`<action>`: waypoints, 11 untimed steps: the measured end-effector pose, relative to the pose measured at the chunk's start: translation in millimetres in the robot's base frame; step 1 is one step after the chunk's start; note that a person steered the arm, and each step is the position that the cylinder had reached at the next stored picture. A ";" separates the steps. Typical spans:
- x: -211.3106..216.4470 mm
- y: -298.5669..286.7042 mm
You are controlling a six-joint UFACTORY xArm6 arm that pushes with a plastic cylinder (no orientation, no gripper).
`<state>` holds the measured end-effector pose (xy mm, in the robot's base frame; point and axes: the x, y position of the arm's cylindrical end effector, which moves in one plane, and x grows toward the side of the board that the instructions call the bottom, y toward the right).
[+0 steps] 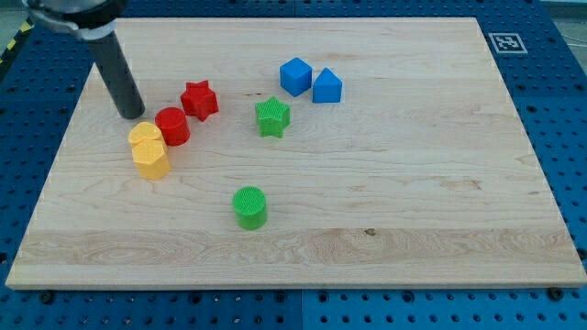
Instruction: Push the yellow heart left to the red star
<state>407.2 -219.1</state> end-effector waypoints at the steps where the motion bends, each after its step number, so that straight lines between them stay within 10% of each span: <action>1: 33.0 0.0; 6: 122.5 40.5; 11: 43.7 13.1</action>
<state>450.9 -206.1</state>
